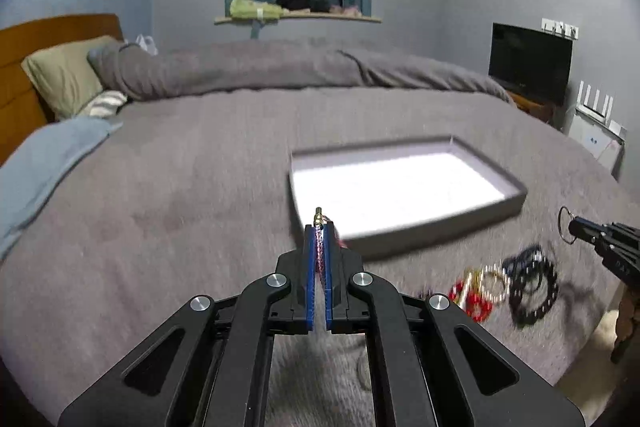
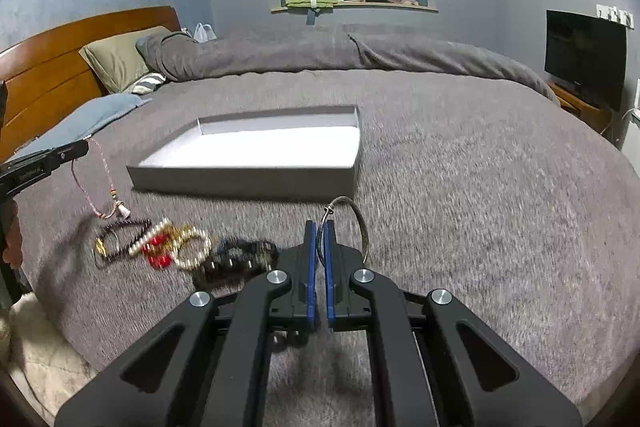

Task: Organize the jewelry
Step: 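Carry the silver bangle and pink bracelet over the white box with both tools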

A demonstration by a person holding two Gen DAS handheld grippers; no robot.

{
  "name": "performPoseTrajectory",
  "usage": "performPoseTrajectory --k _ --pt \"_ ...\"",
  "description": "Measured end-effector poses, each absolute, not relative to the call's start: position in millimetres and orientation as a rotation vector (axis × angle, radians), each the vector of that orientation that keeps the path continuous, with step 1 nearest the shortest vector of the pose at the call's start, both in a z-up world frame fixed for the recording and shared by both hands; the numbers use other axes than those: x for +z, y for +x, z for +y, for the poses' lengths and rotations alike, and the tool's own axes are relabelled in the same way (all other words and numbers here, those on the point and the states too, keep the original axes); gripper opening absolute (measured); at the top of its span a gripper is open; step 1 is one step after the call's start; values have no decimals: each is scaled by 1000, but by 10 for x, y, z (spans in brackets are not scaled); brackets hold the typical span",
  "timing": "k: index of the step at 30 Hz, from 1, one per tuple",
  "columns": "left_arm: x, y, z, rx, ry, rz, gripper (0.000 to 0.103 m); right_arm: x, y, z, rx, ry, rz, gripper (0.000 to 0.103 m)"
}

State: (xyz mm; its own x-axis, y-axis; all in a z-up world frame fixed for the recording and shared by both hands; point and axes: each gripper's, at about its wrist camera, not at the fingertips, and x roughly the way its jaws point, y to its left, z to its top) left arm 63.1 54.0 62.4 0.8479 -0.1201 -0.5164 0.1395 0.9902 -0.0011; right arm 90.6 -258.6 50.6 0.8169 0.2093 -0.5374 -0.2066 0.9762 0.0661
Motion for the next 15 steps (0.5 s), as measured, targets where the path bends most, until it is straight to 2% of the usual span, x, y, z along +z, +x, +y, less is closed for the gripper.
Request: performPoseTrajectory --k 10,15 --pt "1035 1143 476 -157 -16 476 5 892 1467 -2455 240 23 518 4" --pt "1106 1560 330 -191 -31 490 5 996 1978 -2321 255 25 551 4"
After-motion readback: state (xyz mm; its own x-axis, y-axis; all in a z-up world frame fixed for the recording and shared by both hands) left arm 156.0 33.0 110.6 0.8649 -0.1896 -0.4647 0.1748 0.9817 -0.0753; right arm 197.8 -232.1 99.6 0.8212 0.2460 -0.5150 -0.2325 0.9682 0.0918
